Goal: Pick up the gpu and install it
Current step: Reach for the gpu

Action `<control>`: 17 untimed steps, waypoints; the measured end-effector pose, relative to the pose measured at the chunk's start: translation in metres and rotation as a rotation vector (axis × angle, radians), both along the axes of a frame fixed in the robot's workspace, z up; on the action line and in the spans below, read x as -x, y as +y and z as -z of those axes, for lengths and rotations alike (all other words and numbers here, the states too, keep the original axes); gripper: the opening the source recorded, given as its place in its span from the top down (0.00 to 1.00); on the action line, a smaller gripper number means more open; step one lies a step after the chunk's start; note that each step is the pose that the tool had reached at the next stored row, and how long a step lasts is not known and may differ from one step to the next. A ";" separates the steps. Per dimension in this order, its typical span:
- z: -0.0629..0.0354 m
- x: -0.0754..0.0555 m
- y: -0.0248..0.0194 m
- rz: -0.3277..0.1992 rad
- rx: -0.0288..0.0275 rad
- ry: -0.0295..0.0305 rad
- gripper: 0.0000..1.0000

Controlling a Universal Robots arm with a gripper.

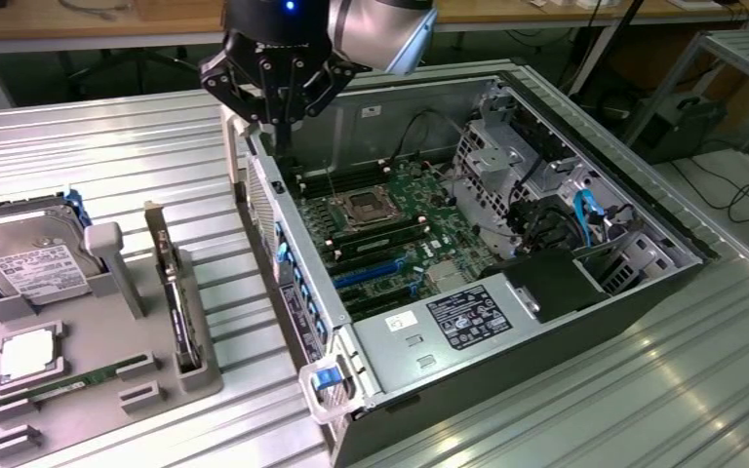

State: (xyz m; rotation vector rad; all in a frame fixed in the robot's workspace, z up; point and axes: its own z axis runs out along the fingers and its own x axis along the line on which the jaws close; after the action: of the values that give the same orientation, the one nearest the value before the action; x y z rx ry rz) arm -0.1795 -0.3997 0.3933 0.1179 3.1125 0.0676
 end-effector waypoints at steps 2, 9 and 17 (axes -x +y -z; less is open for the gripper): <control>0.0000 0.001 0.0000 0.000 0.0000 0.0000 0.89; 0.0000 0.003 0.0000 0.000 0.0000 0.0000 0.89; 0.0000 0.005 0.0000 0.000 0.0000 0.0000 0.89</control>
State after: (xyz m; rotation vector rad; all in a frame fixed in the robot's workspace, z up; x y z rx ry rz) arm -0.1843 -0.3997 0.3933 0.1180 3.1125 0.0676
